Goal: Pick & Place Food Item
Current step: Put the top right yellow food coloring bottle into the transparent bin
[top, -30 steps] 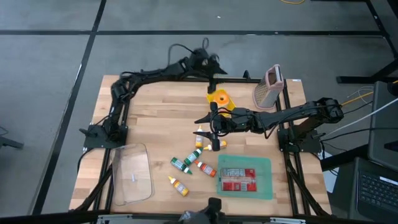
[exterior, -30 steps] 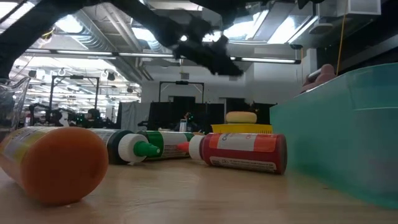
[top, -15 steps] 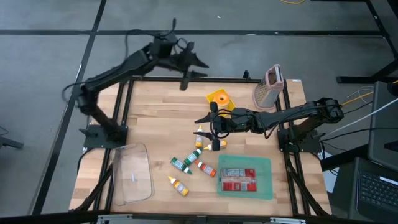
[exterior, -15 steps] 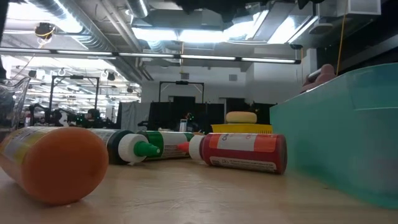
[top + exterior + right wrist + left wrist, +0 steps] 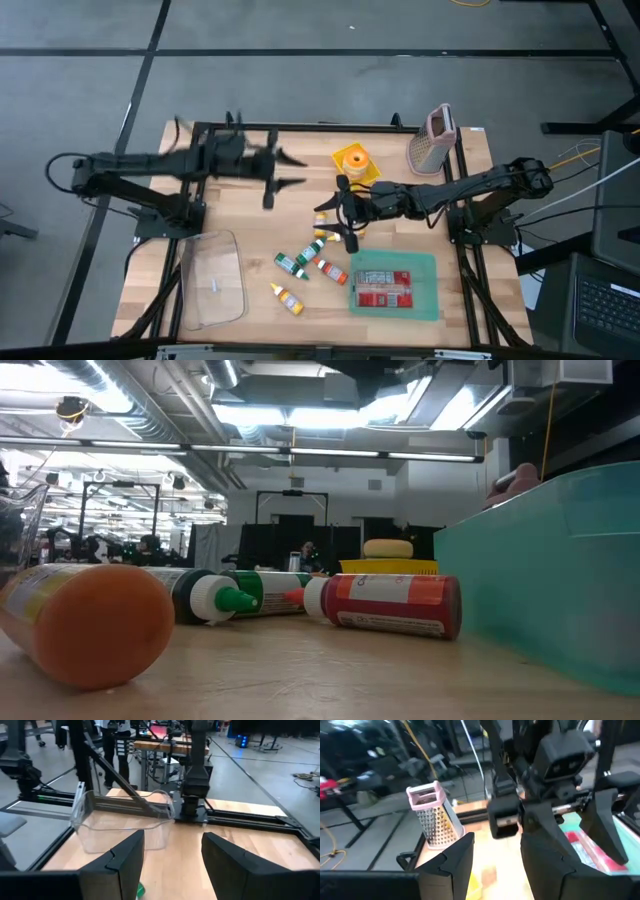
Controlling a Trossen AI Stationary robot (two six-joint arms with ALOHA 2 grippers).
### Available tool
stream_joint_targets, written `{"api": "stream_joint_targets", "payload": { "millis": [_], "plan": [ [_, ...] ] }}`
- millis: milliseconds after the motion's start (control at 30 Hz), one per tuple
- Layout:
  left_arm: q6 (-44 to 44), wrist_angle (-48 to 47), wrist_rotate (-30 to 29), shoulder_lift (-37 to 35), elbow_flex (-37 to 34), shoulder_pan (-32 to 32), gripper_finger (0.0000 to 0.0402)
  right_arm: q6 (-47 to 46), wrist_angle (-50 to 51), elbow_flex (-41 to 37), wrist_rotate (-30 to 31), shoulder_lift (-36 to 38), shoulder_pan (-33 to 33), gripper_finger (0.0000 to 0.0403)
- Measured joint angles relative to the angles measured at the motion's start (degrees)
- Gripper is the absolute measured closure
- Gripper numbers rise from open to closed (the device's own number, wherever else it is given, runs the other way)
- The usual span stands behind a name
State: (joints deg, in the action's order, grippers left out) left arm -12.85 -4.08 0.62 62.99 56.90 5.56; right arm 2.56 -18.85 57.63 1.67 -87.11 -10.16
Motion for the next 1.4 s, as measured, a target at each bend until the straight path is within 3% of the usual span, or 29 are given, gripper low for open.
{"api": "stream_joint_targets", "payload": {
  "millis": [133,233,400,667,800,900,1100,1400],
  "plan": [
    [8.18,17.74,-10.72,-3.97,-16.31,-5.79,0.0243,0.86,0.02,0.00,-0.02,0.00,-0.63,0.0207],
    [14.86,24.67,-17.15,-4.25,-24.37,-7.77,0.0243,0.89,0.02,0.00,0.00,0.00,-0.56,0.0207],
    [23.36,27.04,-26.12,-2.05,-30.51,-8.70,0.0243,1.10,0.02,0.00,2.06,-0.01,-0.07,0.0207],
    [18.41,39.03,-30.43,3.72,-36.33,-9.75,0.0243,-5.13,0.76,-0.02,3.24,0.00,3.06,0.0207],
    [15.60,47.26,-29.17,4.89,-39.69,-8.91,0.0243,-21.52,5.87,0.00,9.76,0.00,5.65,0.0207],
    [15.64,51.31,-28.18,4.89,-42.20,-7.17,0.0243,-30.84,12.04,-0.07,10.21,-0.68,6.47,0.0207],
    [16.75,55.05,-23.35,4.89,-45.88,-4.14,0.0243,-41.22,13.32,1.18,9.61,-4.46,7.33,0.0207],
    [14.26,55.61,-19.97,4.89,-47.09,-3.78,0.0243,-53.33,16.26,6.99,0.44,-15.76,8.11,0.0207]
  ]
}}
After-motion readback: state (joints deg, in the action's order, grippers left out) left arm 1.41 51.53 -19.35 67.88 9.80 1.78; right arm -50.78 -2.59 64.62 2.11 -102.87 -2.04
